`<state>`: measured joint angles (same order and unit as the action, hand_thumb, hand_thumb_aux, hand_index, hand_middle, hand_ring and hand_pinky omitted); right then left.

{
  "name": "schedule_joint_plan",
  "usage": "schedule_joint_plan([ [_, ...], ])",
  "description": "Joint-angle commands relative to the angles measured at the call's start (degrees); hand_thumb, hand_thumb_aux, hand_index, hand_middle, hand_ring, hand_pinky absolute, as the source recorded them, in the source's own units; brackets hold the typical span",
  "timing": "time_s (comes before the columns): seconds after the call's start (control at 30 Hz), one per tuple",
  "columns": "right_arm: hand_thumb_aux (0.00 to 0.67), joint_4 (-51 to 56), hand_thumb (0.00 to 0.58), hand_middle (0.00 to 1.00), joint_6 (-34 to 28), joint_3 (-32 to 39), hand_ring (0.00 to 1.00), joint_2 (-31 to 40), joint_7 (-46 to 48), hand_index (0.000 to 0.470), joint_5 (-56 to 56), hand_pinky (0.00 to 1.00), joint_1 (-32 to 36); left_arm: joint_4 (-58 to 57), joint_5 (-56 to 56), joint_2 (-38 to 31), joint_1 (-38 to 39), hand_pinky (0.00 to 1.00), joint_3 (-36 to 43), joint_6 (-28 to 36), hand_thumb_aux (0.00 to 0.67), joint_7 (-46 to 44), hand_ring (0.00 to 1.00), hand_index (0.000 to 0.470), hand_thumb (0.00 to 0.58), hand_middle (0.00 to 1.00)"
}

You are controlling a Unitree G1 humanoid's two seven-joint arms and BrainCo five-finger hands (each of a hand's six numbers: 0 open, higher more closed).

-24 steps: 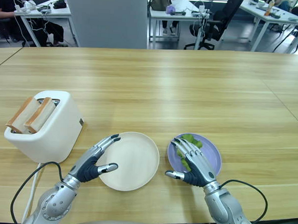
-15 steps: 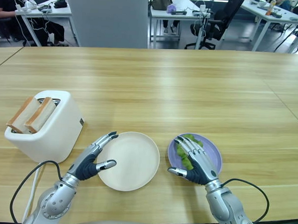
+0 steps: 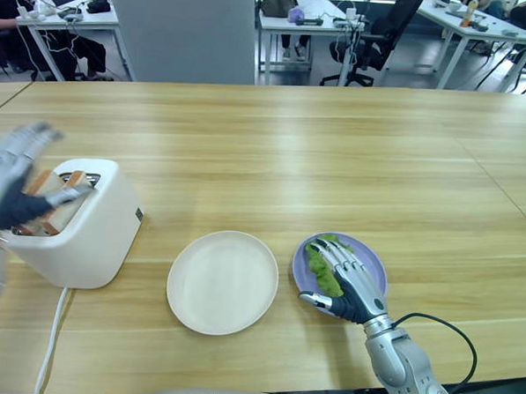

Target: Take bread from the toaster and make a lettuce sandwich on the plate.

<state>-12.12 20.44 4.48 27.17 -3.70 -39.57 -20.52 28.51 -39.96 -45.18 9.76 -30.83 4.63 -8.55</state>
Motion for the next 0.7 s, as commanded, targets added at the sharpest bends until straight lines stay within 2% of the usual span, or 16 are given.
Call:
schedule_joint_plan([
  [0.03, 0.0, 0.5, 0.0, 0.0, -0.8, -0.2, 0.0, 0.0, 0.1, 0.0, 0.0, 0.0, -0.2, -6.5, -2.7, -5.4, -1.1, 0.0, -1.8, 1.9, 0.0, -3.3, 0.0, 0.0, 0.0, 0.0],
  [0.17, 0.0, 0.8, 0.0, 0.0, -0.7, -0.2, 0.0, 0.3, 0.1, 0.0, 0.0, 0.0, 0.1, -15.6, -5.7, -10.8, -0.8, 0.0, 0.6, 4.8, 0.0, -7.0, 0.0, 0.0, 0.0, 0.0],
  [0.27, 0.0, 0.9, 0.0, 0.0, -0.5, -0.5, 0.0, 0.7, 0.2, 0.0, 0.2, 0.0, 0.3, -20.9, -6.0, -12.0, -0.7, 0.0, 5.2, 6.2, 0.0, -10.4, 0.0, 0.0, 0.0, 0.0],
  [0.43, 0.0, 1.2, 0.0, 0.0, -0.3, -0.9, 0.0, 1.4, 0.4, 0.0, 0.5, 0.0, 0.6, -24.5, -6.7, -12.6, 0.2, 0.0, 12.4, 8.8, 0.0, -16.1, 0.0, 0.0, 0.0, 0.0],
  [0.7, 0.0, 2.2, 0.0, 0.0, 0.2, -1.1, 0.0, 2.5, 0.5, 0.0, 1.2, 0.0, 1.1, -27.1, -7.7, -14.0, 0.5, 0.0, 16.5, 11.4, 0.0, -17.3, 0.0, 0.0, 0.0, 0.0],
])
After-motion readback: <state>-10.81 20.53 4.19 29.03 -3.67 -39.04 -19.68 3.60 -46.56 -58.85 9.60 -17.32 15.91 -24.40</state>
